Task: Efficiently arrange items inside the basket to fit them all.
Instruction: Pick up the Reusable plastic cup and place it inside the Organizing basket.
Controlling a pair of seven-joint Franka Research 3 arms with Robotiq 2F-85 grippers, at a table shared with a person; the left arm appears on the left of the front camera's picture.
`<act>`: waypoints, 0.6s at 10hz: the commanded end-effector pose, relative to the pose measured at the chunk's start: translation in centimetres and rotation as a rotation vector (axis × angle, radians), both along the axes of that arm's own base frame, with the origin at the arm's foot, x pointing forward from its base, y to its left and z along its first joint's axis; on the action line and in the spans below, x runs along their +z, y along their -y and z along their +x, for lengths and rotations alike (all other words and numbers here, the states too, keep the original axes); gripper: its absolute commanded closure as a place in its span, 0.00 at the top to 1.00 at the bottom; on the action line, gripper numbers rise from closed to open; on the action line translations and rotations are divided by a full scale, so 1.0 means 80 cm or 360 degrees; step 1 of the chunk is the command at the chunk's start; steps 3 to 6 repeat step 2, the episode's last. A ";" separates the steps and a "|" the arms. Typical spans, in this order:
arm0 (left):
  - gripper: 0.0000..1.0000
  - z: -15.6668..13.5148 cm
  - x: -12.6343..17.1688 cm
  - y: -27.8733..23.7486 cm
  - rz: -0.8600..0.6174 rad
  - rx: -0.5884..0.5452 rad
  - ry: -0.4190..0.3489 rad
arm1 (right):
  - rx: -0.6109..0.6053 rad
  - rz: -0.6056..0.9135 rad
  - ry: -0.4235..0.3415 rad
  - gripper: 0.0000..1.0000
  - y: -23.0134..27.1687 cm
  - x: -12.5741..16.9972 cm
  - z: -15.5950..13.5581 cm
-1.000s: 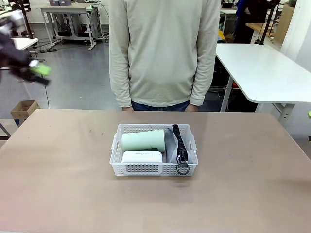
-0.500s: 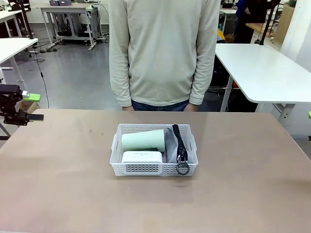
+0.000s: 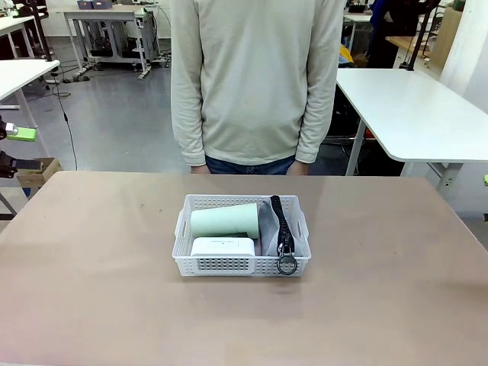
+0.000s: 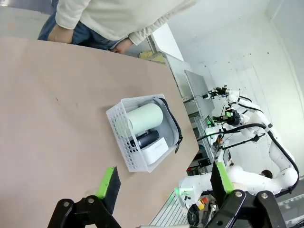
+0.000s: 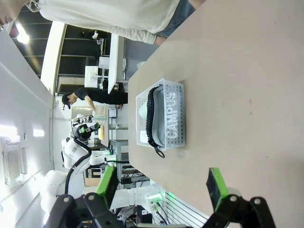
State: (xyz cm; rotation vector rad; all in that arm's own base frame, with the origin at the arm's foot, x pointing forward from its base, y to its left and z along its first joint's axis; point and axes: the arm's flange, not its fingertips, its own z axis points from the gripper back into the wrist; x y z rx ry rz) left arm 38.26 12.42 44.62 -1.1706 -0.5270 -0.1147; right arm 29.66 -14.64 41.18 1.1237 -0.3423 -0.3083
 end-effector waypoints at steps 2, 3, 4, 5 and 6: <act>1.00 -0.002 -0.004 0.004 -0.0004 -0.0021 -0.0013 | 0.0015 0.0005 0.0051 1.00 0.001 0.001 0.001; 1.00 -0.002 -0.004 0.004 -0.0004 -0.0021 -0.0013 | 0.0015 0.0005 0.0051 1.00 0.001 0.001 0.001; 1.00 -0.002 -0.004 0.004 -0.0004 -0.0021 -0.0013 | 0.0015 0.0005 0.0051 1.00 0.001 0.001 0.001; 1.00 -0.002 -0.004 0.004 -0.0004 -0.0021 -0.0013 | 0.0015 0.0005 0.0051 1.00 0.001 0.001 0.001; 1.00 -0.002 -0.004 0.004 -0.0004 -0.0021 -0.0013 | 0.0015 0.0005 0.0051 1.00 0.001 0.001 0.001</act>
